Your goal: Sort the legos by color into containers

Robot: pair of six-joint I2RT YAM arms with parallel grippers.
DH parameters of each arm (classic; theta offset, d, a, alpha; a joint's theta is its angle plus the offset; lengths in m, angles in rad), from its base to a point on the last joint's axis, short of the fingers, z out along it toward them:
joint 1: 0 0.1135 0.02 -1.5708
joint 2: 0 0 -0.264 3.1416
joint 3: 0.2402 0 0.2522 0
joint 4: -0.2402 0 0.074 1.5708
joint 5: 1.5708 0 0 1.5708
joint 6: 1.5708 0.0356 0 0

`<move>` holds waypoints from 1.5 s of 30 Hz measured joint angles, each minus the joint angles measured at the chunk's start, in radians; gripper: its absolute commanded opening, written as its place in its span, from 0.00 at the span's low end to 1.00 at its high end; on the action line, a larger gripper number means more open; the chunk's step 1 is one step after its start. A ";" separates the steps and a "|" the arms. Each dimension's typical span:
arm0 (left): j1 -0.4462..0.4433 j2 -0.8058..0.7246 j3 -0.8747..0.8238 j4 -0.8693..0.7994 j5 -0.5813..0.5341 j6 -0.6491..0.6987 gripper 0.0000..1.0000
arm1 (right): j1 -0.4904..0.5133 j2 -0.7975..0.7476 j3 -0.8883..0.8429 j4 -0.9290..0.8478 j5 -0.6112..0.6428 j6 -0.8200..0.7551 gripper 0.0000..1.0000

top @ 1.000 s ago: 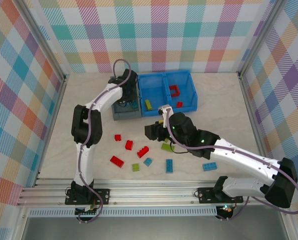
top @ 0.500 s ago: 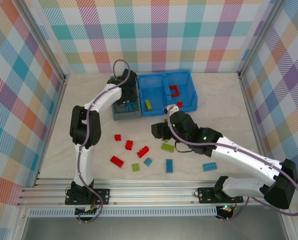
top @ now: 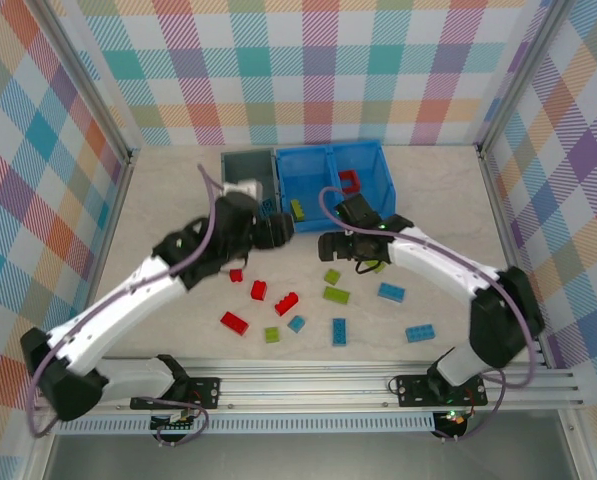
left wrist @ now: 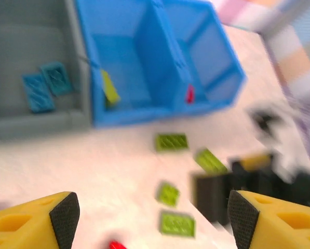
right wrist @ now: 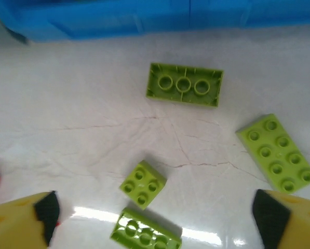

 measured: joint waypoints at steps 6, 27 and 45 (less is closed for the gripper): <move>-0.256 -0.188 -0.285 0.040 -0.133 -0.121 0.78 | -0.048 0.179 0.031 0.040 -0.026 -0.042 1.00; -0.351 -0.245 -0.348 0.039 -0.267 -0.206 0.76 | -0.098 0.410 0.175 0.104 -0.025 -0.081 0.77; -0.351 -0.269 -0.268 -0.014 -0.336 -0.202 0.76 | 0.023 0.173 0.209 0.024 0.036 -0.055 0.56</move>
